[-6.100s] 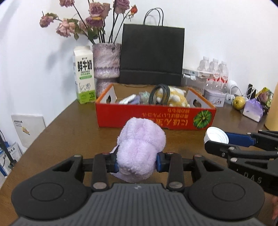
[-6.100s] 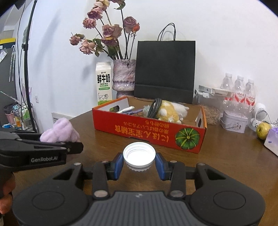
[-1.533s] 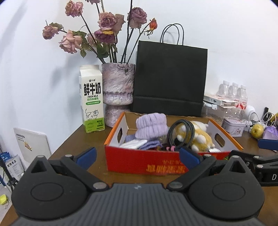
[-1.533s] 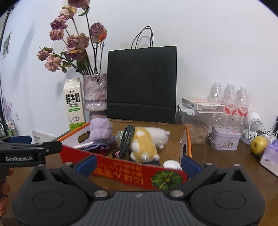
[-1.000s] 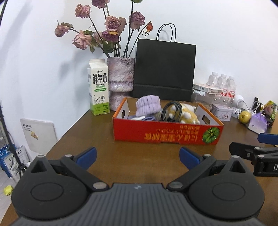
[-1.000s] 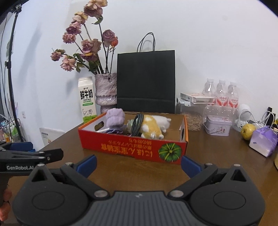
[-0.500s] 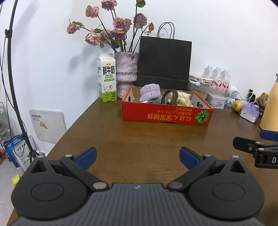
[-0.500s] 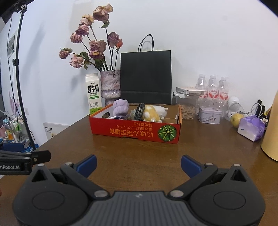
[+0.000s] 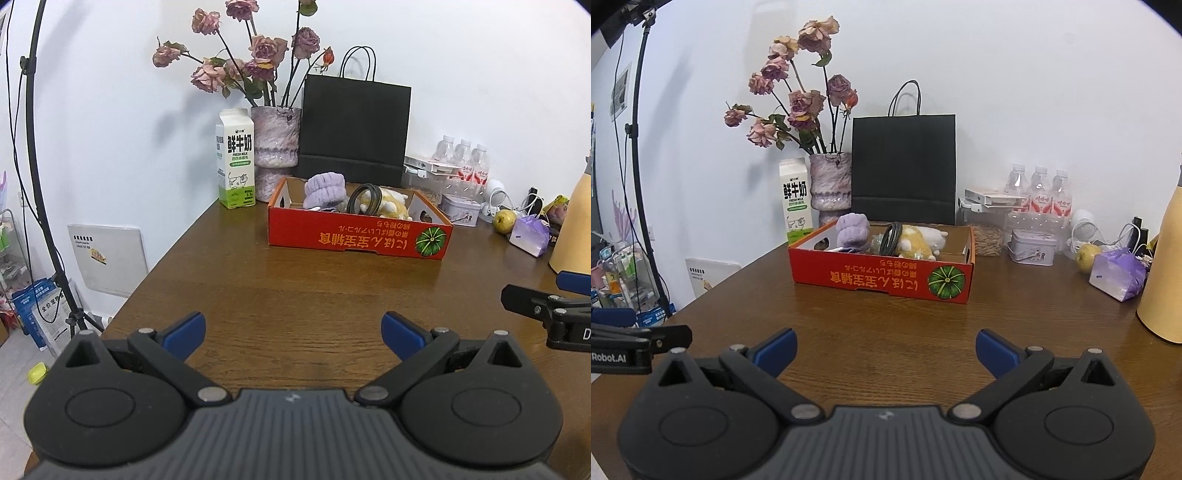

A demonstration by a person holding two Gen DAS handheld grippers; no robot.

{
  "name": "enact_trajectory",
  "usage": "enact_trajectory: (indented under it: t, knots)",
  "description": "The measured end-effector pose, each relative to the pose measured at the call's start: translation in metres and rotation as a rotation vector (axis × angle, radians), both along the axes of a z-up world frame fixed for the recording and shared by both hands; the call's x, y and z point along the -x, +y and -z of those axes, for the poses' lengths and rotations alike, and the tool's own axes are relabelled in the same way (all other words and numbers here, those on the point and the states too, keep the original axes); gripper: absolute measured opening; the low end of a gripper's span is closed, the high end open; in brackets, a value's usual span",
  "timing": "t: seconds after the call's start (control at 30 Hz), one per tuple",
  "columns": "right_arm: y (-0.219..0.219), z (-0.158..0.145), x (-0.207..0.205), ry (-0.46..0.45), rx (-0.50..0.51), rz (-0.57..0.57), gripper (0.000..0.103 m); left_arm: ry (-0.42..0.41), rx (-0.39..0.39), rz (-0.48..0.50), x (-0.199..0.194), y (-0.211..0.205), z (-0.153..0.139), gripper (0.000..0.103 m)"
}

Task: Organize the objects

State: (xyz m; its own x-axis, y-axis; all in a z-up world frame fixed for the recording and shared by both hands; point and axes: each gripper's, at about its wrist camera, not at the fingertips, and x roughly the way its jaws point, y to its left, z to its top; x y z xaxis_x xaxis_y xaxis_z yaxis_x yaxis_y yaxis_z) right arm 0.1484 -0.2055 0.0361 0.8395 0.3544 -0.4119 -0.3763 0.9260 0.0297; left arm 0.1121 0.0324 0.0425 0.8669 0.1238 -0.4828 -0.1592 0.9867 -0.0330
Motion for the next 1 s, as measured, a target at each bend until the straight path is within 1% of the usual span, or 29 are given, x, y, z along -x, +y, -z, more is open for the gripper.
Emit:
enact_trajectory:
  t: [1.0]
  knots:
    - [-0.0001,0.0047,-0.0033,0.008,0.006,-0.001,0.103,0.005,0.006,-0.001,-0.0010,0.0010,0.0030,0.103]
